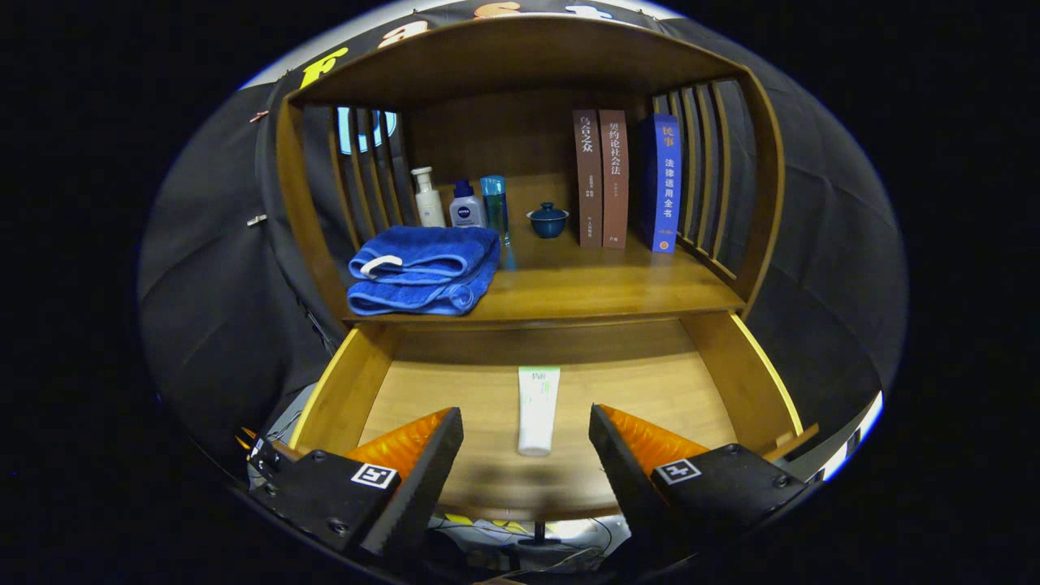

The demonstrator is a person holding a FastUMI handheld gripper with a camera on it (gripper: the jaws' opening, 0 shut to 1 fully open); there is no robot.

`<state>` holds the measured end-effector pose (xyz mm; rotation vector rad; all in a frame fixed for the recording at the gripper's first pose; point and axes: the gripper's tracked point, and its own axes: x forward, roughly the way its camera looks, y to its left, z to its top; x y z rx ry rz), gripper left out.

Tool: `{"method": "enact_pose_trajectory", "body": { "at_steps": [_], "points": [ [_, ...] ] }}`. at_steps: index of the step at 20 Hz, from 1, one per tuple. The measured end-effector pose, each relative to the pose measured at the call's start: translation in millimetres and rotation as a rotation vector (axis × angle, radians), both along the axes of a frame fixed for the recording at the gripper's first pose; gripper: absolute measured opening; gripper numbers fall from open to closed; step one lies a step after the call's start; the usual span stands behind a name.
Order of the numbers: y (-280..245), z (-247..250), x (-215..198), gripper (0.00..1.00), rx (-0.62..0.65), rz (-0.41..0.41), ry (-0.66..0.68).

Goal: Pull open the drawer, take out the items inside it, and place them on the countertop above the cabinet.

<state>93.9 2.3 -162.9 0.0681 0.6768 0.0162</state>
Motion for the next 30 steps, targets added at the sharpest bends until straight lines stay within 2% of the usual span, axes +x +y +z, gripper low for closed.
{"method": "enact_pose_trajectory", "body": {
  "at_steps": [4,8,12,20,23,26,27,29,30],
  "points": [
    [-3,-49,40,1.0,-0.015,-0.017,0.157],
    [-4,-99,55,0.99,-0.022,-0.024,0.332],
    [-13,-128,44,0.99,-0.067,-0.038,0.498],
    [-19,-160,23,0.96,-0.064,-0.075,0.732],
    [-15,-151,30,0.86,-0.069,-0.058,0.751],
    [-1,-148,31,0.54,-0.079,-0.044,0.746],
    [-3,-154,28,0.5,-0.077,-0.046,0.746],
    [-6,-146,28,0.49,-0.072,-0.052,0.738],
    [-9,-150,28,0.41,-0.075,-0.06,0.733]
  ]
}}
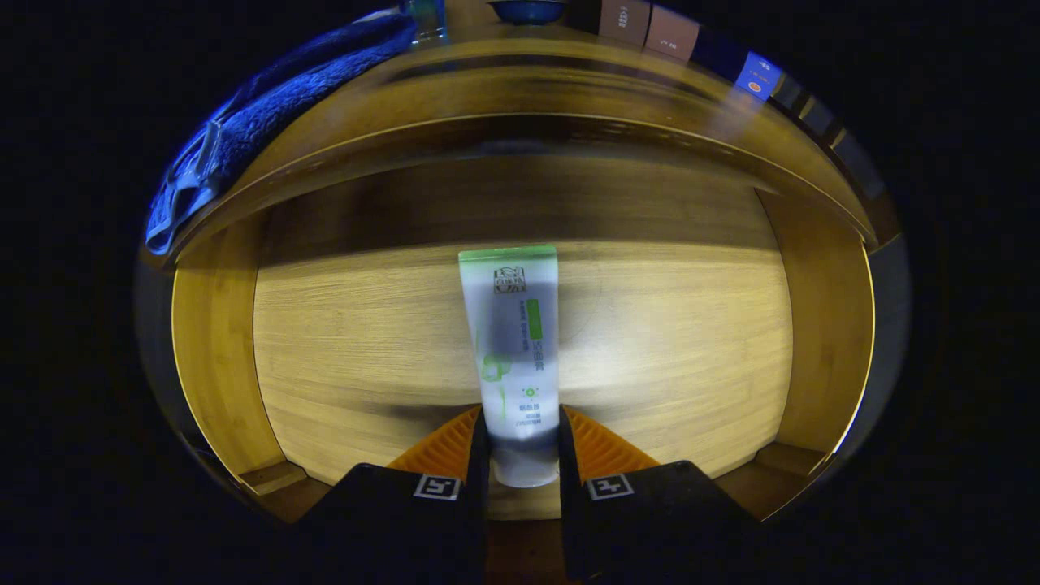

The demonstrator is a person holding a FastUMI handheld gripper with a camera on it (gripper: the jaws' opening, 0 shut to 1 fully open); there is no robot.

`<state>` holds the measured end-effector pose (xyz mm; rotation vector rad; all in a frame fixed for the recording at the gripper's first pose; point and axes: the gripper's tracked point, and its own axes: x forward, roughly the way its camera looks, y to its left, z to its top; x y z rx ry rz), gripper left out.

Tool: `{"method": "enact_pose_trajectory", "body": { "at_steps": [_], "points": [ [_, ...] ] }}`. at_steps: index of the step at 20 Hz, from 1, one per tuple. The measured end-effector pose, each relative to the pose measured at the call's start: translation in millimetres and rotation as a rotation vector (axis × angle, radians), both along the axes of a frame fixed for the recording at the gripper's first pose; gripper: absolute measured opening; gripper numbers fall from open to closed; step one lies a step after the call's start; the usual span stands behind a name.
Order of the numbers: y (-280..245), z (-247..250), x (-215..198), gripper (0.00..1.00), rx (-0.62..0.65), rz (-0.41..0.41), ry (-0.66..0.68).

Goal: Pull open the drawer, take out the items inside it, and place them on the countertop above the cabinet.

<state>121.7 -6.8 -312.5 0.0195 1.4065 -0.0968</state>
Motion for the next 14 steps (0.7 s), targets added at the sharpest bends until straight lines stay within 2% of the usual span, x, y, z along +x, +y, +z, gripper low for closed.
{"method": "enact_pose_trajectory", "body": {
  "at_steps": [2,4,7,14],
  "points": [
    [-4,14,4,0.41,0.003,-0.004,-0.052],
    [0,32,13,0.41,-0.011,0.022,-0.148],
    [8,41,5,0.41,0.0,0.065,-0.244],
    [6,117,-3,0.41,0.055,0.044,-0.437]
  ]
}}
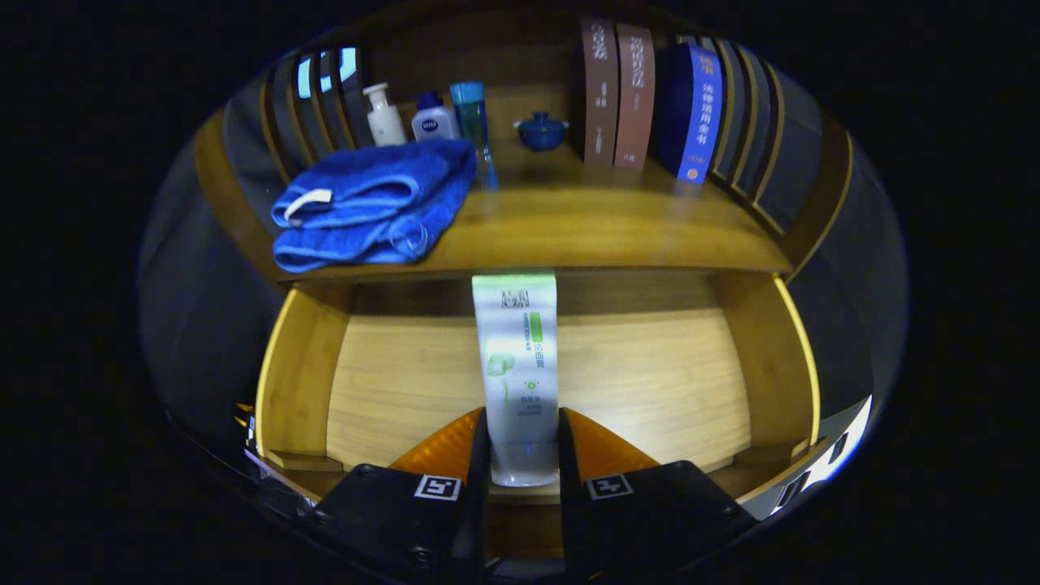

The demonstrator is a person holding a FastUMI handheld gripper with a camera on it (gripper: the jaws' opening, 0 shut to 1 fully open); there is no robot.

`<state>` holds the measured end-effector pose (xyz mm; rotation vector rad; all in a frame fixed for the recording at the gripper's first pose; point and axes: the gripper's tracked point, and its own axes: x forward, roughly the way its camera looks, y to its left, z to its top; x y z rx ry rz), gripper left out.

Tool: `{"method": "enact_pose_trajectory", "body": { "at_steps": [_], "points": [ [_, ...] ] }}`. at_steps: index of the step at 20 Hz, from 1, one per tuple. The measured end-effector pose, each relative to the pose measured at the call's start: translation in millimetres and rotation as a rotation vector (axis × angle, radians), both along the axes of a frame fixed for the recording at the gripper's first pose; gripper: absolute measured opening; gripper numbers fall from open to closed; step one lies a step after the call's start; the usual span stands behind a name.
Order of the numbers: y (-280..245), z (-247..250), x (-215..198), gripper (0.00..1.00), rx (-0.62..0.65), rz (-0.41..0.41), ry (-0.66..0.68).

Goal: Pull open the drawer, take out the items inside it, and place them on the countertop above the cabinet.

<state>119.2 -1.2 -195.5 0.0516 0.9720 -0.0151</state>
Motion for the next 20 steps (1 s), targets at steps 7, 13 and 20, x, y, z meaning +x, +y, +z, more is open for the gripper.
{"method": "enact_pose_trajectory", "body": {
  "at_steps": [7,13,20],
  "points": [
    [-5,11,-13,0.41,0.024,0.033,-0.013],
    [-9,69,28,0.41,0.024,0.007,-0.184],
    [-11,82,131,0.41,0.019,-0.01,-0.257]
  ]
}}
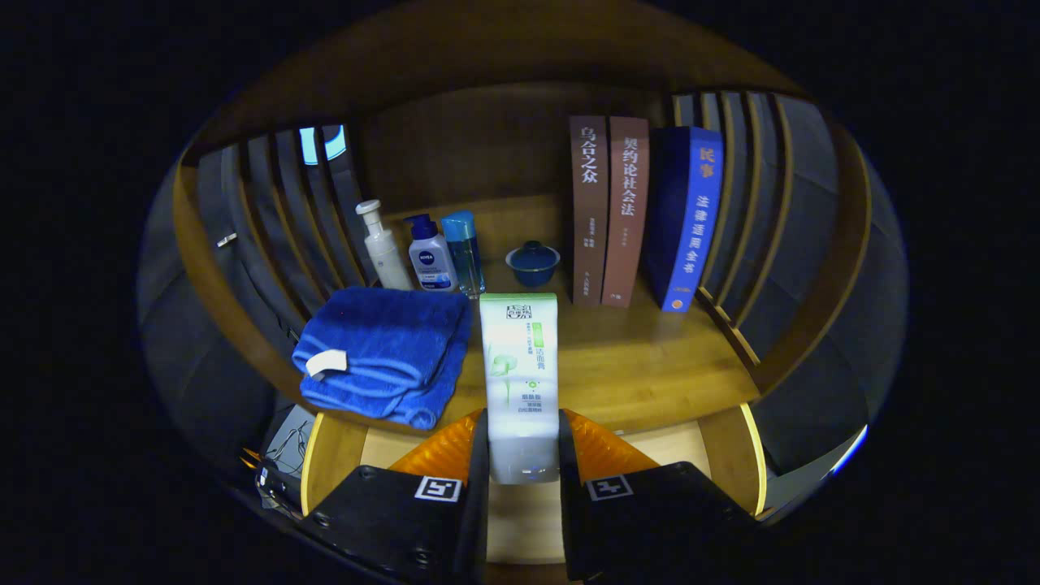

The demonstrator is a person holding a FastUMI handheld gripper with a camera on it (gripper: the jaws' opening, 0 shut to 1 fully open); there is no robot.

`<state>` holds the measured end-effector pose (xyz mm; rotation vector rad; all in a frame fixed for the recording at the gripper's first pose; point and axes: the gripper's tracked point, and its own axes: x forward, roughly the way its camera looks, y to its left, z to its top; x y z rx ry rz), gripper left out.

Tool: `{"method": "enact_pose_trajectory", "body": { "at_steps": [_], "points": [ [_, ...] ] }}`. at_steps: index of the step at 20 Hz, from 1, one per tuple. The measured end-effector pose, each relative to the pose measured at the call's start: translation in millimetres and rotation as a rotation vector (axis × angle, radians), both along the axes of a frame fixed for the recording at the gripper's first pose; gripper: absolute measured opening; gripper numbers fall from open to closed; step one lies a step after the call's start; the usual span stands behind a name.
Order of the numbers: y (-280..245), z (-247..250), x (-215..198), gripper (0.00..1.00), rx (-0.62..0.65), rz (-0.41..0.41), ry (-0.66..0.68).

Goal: Pull open the drawer, take out the items inside it, and place them on the countertop above the cabinet.

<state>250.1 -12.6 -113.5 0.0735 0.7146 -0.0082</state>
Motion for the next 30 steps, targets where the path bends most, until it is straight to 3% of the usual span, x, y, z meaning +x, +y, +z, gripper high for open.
{"method": "enact_pose_trajectory", "body": {
  "at_steps": [5,12,14,17,18,21,25,30],
  "points": [
    [-7,-45,53,0.41,0.002,-0.044,0.089],
    [-11,-74,68,0.42,0.04,-0.067,0.149],
    [-10,-73,70,0.48,0.038,-0.064,0.137],
    [-12,-70,70,0.8,0.017,-0.058,0.13],
    [-12,-68,68,0.91,0.02,-0.058,0.13],
    [-13,-58,58,1.0,0.015,-0.058,0.113],
    [-11,-39,31,1.0,0.006,-0.051,0.056],
    [7,6,-42,1.0,-0.007,0.002,-0.17]
  ]
}}
